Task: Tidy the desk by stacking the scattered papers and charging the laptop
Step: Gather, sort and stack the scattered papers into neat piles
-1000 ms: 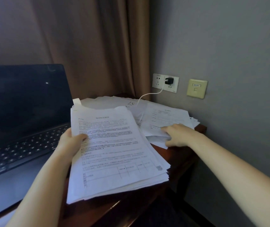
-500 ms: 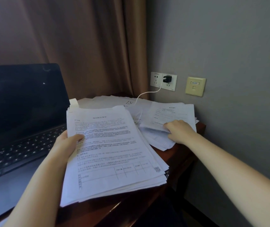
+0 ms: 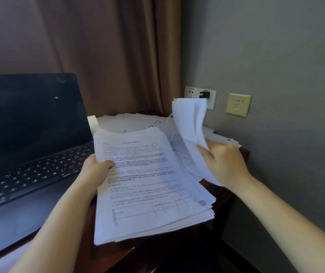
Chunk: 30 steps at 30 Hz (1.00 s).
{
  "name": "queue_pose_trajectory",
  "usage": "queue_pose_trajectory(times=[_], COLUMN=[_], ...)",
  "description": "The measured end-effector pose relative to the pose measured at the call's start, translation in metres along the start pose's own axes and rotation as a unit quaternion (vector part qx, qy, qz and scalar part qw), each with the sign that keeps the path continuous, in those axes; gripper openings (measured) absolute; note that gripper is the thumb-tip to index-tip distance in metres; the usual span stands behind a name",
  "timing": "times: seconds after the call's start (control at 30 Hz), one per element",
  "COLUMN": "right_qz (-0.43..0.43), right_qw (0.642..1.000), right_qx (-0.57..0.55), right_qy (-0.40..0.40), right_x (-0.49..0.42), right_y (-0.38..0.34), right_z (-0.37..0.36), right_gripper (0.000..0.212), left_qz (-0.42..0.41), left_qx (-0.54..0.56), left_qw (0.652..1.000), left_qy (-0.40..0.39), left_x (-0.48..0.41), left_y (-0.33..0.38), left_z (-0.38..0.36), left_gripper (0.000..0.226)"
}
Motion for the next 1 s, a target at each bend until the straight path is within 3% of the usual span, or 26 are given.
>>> queue_pose_trajectory(times=[0.17,0.23,0.33,0.4,0.5,0.63,0.73,0.8,0.87,0.9,1.0], right_qz=[0.132,0.143,0.102,0.067,0.012,-0.095,-0.057,-0.075,-0.172,-0.218,-0.306], right_qw=[0.978,0.968,0.947,0.923,0.902,0.849,0.839,0.824,0.812,0.824,0.890], right_qx=[-0.054,-0.052,-0.042,-0.030,-0.080,-0.226,-0.185,-0.215,-0.297,-0.309,-0.193], right_qy=[-0.150,-0.198,-0.302,-0.378,-0.425,-0.467,-0.508,-0.519,-0.472,-0.423,-0.277], right_x=[0.027,0.032,0.037,0.042,0.039,0.038,0.044,0.043,0.030,0.021,-0.001], right_y=[-0.058,-0.070,-0.074,-0.073,-0.071,-0.056,-0.060,-0.060,-0.047,-0.033,0.032], right_z=[-0.024,-0.031,-0.048,-0.056,-0.055,-0.058,-0.068,-0.071,-0.072,-0.074,-0.086], right_gripper=[0.039,0.043,0.046,0.039,0.049,0.043,0.052,0.053,0.043,0.040,0.041], left_qz=[0.010,0.005,0.028,0.028,0.027,0.009,-0.003,-0.022,-0.050,-0.066,-0.116], left_qx=[-0.018,0.012,0.122,0.138,0.046,-0.029,-0.049,-0.068,-0.085,-0.089,-0.084], left_qw=[1.000,1.000,0.992,0.990,0.999,1.000,0.999,0.997,0.994,0.992,0.986], left_qy=[0.002,0.009,0.007,-0.012,-0.002,0.007,0.020,0.031,0.045,0.055,0.083], left_x=[0.001,0.005,0.015,0.016,0.013,0.014,0.010,0.008,0.007,0.008,0.009], left_y=[-0.001,0.002,0.006,0.008,0.004,0.004,0.002,0.003,0.005,0.007,0.014], left_z=[0.001,0.002,-0.002,-0.003,0.003,0.001,0.000,0.000,-0.001,-0.002,-0.001], left_gripper=[0.025,0.025,0.045,0.052,0.054,0.045,0.038,0.035,0.037,0.040,0.041])
Point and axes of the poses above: each hand's wrist, its own x-axis away from the middle knuckle, its own z-axis out of the back of the hand, y = z × x, the point moved 6 cm from there along -x, towards the middle knuckle, and after that the axes turned 2 degrees about x, right-handed, at the moved point
